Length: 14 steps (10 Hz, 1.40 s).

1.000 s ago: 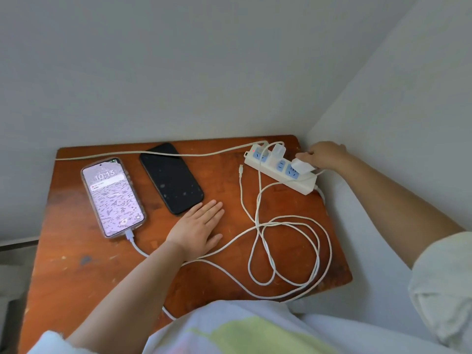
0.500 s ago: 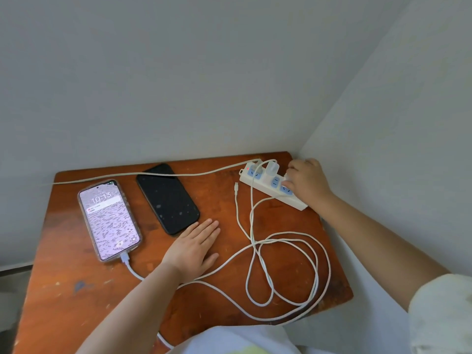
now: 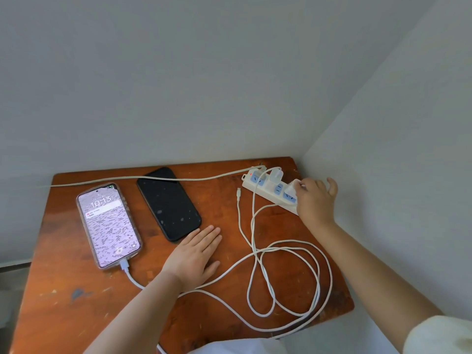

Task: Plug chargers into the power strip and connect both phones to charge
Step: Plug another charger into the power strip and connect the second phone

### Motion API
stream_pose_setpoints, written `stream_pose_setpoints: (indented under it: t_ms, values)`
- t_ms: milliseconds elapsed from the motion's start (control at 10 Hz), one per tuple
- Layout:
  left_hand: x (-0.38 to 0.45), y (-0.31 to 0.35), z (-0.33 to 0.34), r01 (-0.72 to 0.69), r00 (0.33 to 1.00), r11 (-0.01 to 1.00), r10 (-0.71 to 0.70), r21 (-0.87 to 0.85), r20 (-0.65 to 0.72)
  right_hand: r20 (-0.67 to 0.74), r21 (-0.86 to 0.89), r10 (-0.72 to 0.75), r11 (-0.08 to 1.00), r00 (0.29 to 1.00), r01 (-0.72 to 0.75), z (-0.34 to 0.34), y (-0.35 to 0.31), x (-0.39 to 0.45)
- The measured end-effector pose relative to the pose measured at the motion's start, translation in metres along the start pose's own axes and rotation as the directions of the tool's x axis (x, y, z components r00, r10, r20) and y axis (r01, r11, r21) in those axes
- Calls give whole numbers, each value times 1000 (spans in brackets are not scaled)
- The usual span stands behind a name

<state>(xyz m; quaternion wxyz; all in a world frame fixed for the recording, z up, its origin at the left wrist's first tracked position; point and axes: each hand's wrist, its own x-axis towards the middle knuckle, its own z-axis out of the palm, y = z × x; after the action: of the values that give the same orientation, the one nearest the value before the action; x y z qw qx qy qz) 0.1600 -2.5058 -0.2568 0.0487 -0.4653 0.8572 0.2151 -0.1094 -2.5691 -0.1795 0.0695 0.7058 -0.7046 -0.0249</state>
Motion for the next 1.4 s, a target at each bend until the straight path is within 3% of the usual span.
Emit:
stream_pose_setpoints:
  t_ms: [300,600,900,1400]
  values:
    - [2,-2,2,-19,1000,1000,19,-7,-2,129,-101,-40,993,991,54,0,-1,11]
    - [3,-3,4,-21,1000,1000,21,-11,-13,167,-97,-80,991,983,97,1,3,21]
    - [2,-3,3,-6,1000,1000,6,-27,-10,138,22,-42,999,990,39,6,8,11]
    - [1,2,0,-10,1000,1000,10,30,1,154,-104,-76,990,985,93,-4,6,19]
